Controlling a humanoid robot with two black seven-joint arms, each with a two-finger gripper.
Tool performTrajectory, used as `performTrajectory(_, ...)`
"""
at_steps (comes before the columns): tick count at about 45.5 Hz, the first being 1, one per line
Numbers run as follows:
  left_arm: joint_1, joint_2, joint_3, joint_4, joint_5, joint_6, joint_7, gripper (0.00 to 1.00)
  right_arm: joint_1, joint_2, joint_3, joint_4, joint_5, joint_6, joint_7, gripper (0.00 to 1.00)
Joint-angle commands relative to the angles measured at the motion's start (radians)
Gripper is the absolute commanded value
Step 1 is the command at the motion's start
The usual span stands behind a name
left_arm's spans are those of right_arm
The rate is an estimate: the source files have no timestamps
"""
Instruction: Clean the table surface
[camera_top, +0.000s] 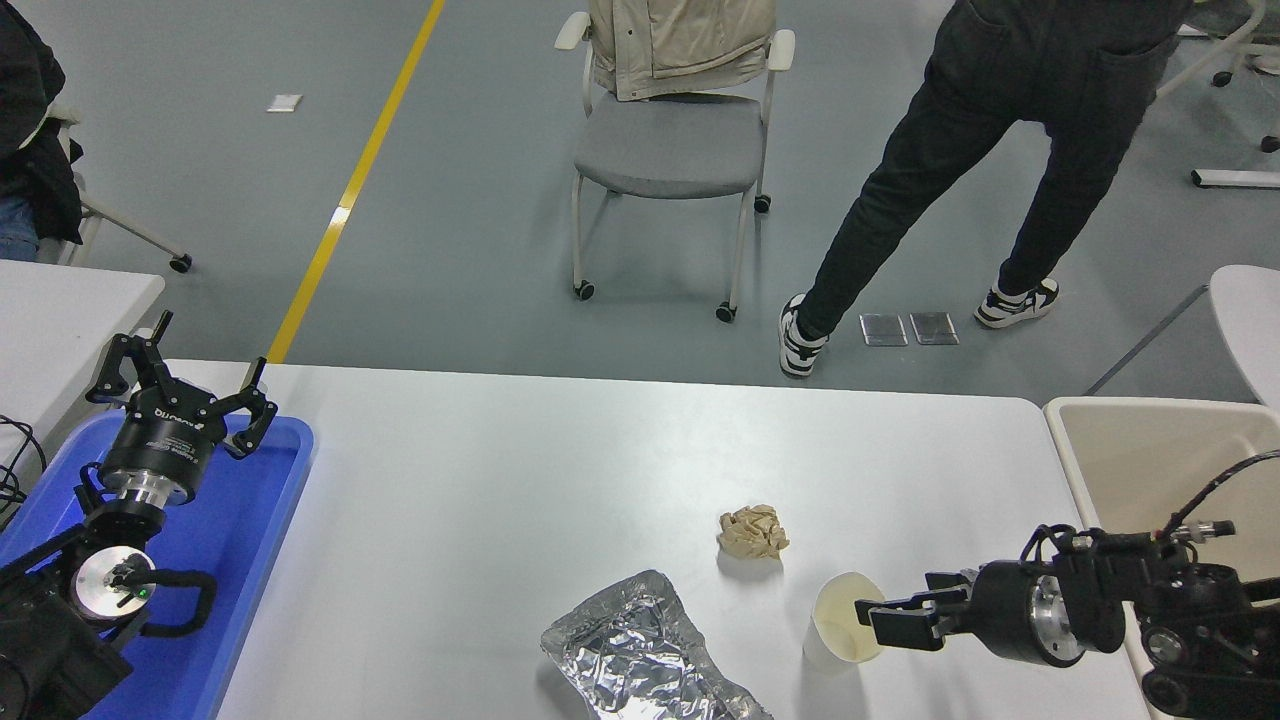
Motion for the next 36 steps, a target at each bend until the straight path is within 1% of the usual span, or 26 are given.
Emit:
performTrajectory(1, 0.0, 0.0, 0.0, 0.0, 0.0, 0.0, 0.0, 1.0, -0.026, 0.033, 0.002, -0.041, -0.008, -0.024, 0.005, 1.0)
performTrajectory(7, 0.0, 0.0, 0.0, 0.0, 0.0, 0.0, 0.0, 1.0, -0.026, 0.047, -0.003, -0.053, -0.013, -0.027, 0.007, 0.96)
performTrajectory(9, 0.0, 0.0, 0.0, 0.0, 0.0, 0.0, 0.0, 1.0, -0.026, 0.047, -0.005, -0.055, -0.015, -0.027, 0.008, 0.89)
performTrajectory(13, 0.0, 0.0, 0.0, 0.0, 0.0, 0.0, 0.0, 1.0, -0.026, 0.046, -0.012, -0.057, -0.039, -0.027, 0.022, 0.59)
performTrajectory(16, 0.0, 0.0, 0.0, 0.0, 0.0, 0.0, 0.0, 1.0, -0.026, 0.046, -0.017, -0.058, -0.041, -0.025, 0.047, 0.22)
performTrajectory(19, 0.001, 0.0, 0.0, 0.0, 0.001, 0.0, 0.0, 1.0, -0.026, 0.044, -0.018, -0.06, -0.039, -0.025, 0.065, 0.07)
performTrajectory(20, 0.001, 0.0, 0.0, 0.0, 0.0, 0.0, 0.0, 1.0, -0.026, 0.042, -0.018, -0.06, -0.038, -0.025, 0.07, 0.03)
performTrajectory(21, 0.001, 0.0, 0.0, 0.0, 0.0, 0.0, 0.0, 1.0, -0.024, 0.041, -0.018, -0.06, -0.038, -0.025, 0.074, 0.0)
performTrajectory(31, 0.0, 0.0, 0.0, 0.0, 0.0, 0.0, 0.0, 1.0, -0.016, 0.027, -0.017, -0.054, -0.036, -0.025, 0.129, 0.0)
performTrajectory(36, 0.001, 0.0, 0.0, 0.0, 0.0, 0.0, 0.0, 1.0, -0.022, 0.027, -0.003, -0.058, -0.041, -0.025, 0.131, 0.0)
